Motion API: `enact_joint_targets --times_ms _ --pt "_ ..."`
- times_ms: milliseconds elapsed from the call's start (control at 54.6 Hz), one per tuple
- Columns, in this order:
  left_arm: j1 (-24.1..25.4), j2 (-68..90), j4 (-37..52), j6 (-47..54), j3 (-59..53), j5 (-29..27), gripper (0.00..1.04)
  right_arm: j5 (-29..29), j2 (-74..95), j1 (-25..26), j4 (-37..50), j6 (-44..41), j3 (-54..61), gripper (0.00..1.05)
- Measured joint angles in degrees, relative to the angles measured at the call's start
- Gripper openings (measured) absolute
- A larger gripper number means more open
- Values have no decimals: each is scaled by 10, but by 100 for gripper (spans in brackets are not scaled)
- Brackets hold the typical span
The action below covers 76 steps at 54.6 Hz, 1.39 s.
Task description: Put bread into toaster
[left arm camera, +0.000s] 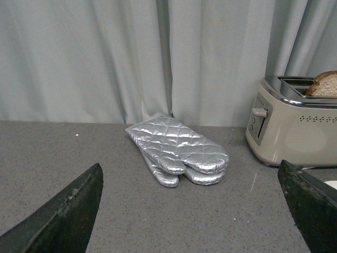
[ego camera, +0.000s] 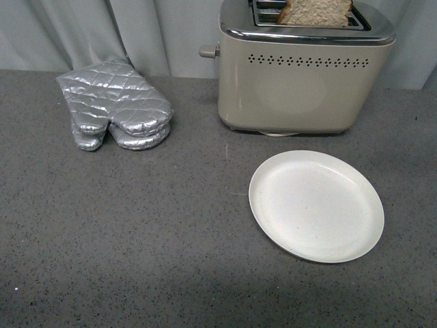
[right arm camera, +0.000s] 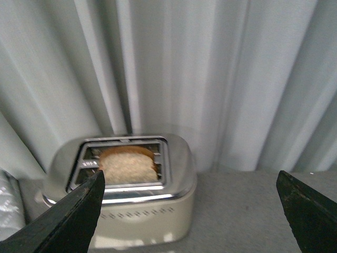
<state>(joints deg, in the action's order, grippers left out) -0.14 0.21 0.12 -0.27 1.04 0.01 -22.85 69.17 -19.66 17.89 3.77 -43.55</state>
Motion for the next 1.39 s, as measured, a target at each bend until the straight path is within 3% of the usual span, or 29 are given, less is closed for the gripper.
enact_joint_targets --times_ms 165,220,293,348,678,788,880,1393 --pt "0 0 0 0 0 0 98 -28 -119 23 13 -59 139 95" --pt "0 0 0 0 0 0 98 -3 -153 33 48 -61 185 92" --pt "0 0 0 0 0 0 98 75 -208 56 108 -51 251 80" --pt "0 0 0 0 0 0 98 103 -240 68 116 -48 282 71" --pt "0 0 0 0 0 0 98 167 -354 133 92 -44 371 1" --pt "0 0 0 0 0 0 98 220 -382 173 75 -43 386 0" --pt "0 0 0 0 0 0 98 223 -406 194 63 -41 393 0" --pt "0 0 0 0 0 0 98 228 -540 195 -24 -40 433 0"
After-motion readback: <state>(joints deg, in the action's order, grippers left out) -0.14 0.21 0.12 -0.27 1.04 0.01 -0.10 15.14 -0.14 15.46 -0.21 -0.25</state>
